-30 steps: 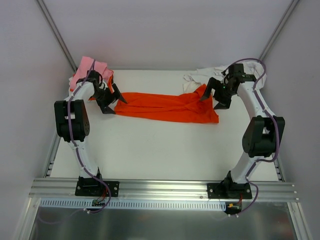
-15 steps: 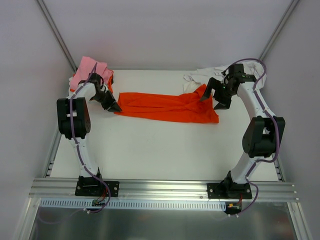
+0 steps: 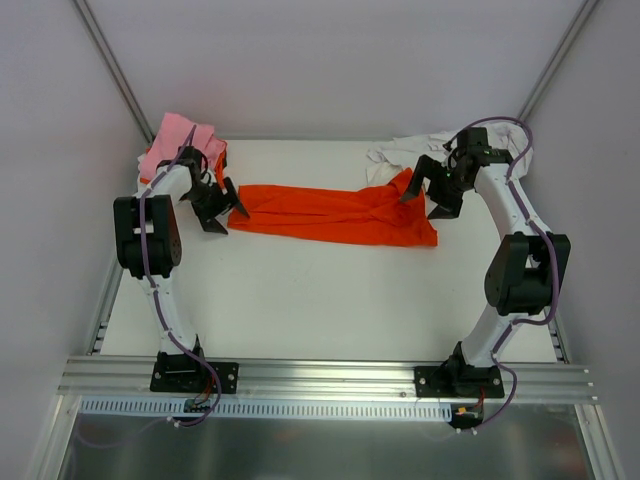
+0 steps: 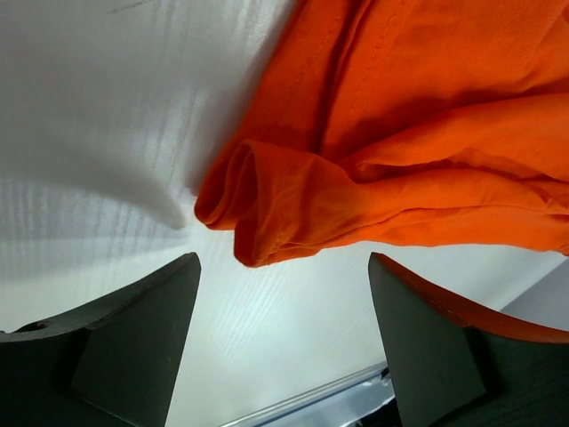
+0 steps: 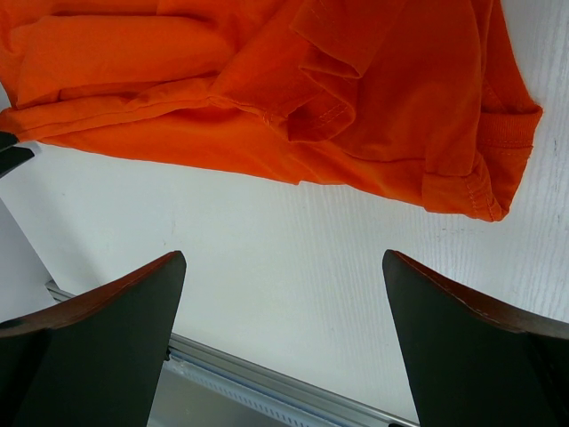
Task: Fold and stack the t-shirts
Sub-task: Fold the other side of the tshirt into a rectangle
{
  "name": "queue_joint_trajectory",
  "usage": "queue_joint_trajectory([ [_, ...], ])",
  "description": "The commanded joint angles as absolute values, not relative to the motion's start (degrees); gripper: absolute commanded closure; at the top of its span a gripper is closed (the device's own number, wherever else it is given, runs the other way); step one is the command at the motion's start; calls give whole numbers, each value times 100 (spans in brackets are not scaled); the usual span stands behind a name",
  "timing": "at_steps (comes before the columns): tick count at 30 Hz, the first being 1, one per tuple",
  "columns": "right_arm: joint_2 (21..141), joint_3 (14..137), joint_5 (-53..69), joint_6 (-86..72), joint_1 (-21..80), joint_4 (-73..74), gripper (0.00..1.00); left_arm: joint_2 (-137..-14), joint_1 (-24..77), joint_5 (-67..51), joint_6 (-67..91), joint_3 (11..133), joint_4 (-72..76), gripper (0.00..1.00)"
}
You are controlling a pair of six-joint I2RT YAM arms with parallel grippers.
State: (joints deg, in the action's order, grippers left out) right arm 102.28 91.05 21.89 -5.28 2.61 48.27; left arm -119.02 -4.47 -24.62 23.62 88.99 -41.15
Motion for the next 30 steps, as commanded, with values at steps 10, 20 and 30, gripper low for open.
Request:
queue_joint_trajectory([
  [10, 9896, 9132, 2145, -475, 281, 4895, 1, -11724, -431, -2232, 2320, 9193, -4131, 49],
  [20, 9888, 9176, 2153, -466, 281, 4896, 0, -11848, -439, -2268, 2355, 9264, -4122, 90],
  [30, 9896, 9185, 2162, -413, 281, 4966, 0, -11865, -431, -2145, 2680, 9369, -3956, 100],
])
